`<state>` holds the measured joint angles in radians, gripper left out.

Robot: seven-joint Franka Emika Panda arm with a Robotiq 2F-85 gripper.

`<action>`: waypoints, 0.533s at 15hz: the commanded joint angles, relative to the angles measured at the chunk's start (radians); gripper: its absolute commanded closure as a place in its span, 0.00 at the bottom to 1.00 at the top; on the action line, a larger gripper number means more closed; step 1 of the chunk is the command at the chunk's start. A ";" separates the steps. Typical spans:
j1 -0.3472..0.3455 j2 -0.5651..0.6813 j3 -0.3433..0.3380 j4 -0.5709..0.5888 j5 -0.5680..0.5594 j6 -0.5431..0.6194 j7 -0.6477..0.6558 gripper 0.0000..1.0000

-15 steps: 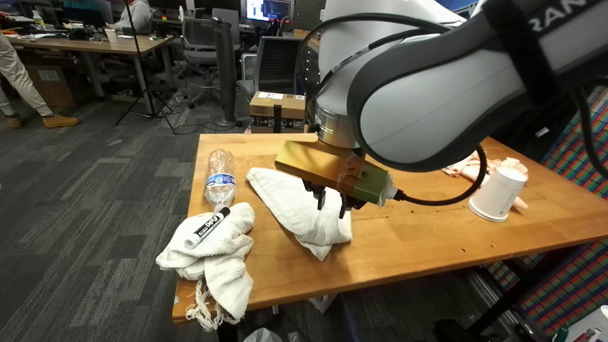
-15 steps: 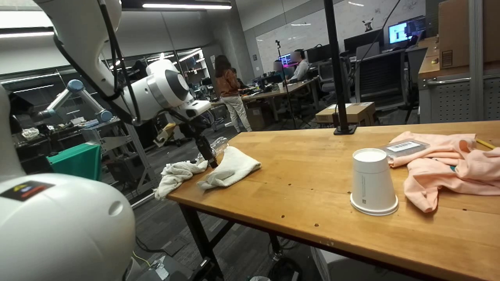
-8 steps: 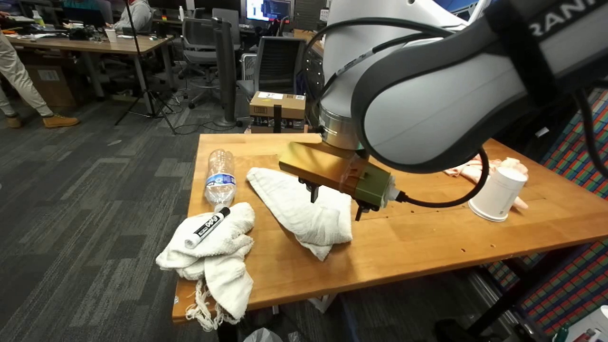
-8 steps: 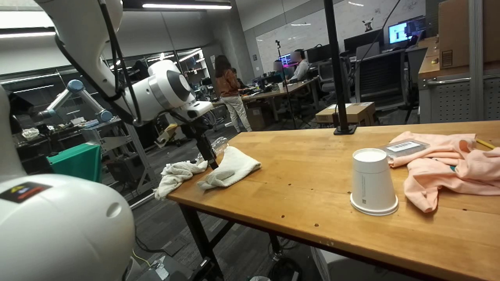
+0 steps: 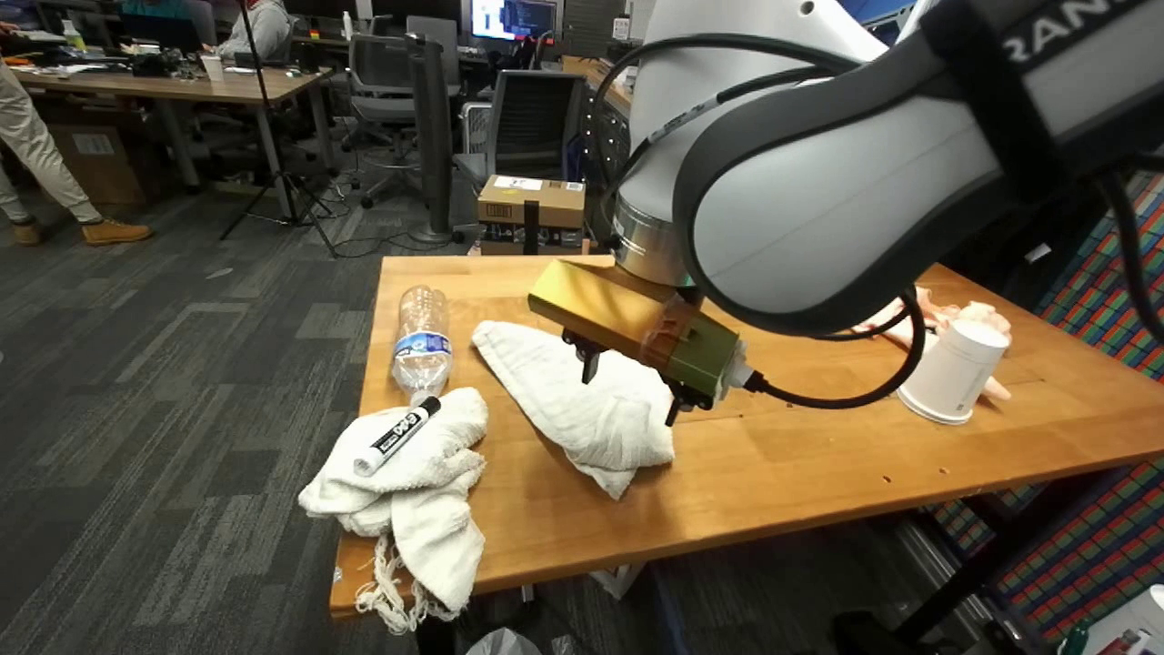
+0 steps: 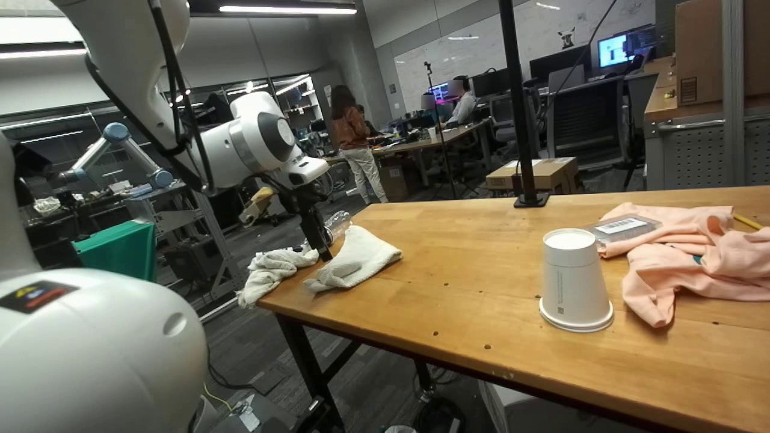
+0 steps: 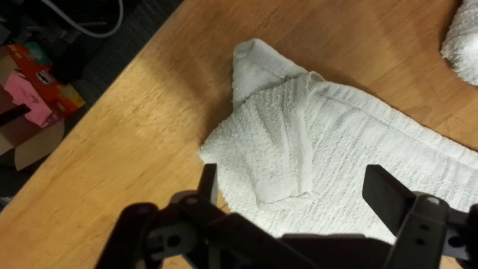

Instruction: Fold the white towel on the table twice, diagonally.

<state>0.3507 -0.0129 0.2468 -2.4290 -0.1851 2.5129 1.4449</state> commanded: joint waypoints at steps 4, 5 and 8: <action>-0.031 -0.086 0.017 -0.060 0.101 0.122 -0.054 0.00; -0.030 -0.094 0.018 -0.063 0.132 0.132 -0.073 0.00; -0.005 -0.120 0.022 -0.059 0.372 0.119 -0.216 0.00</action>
<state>0.3403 -0.0680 0.2512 -2.4598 -0.0006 2.6207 1.3521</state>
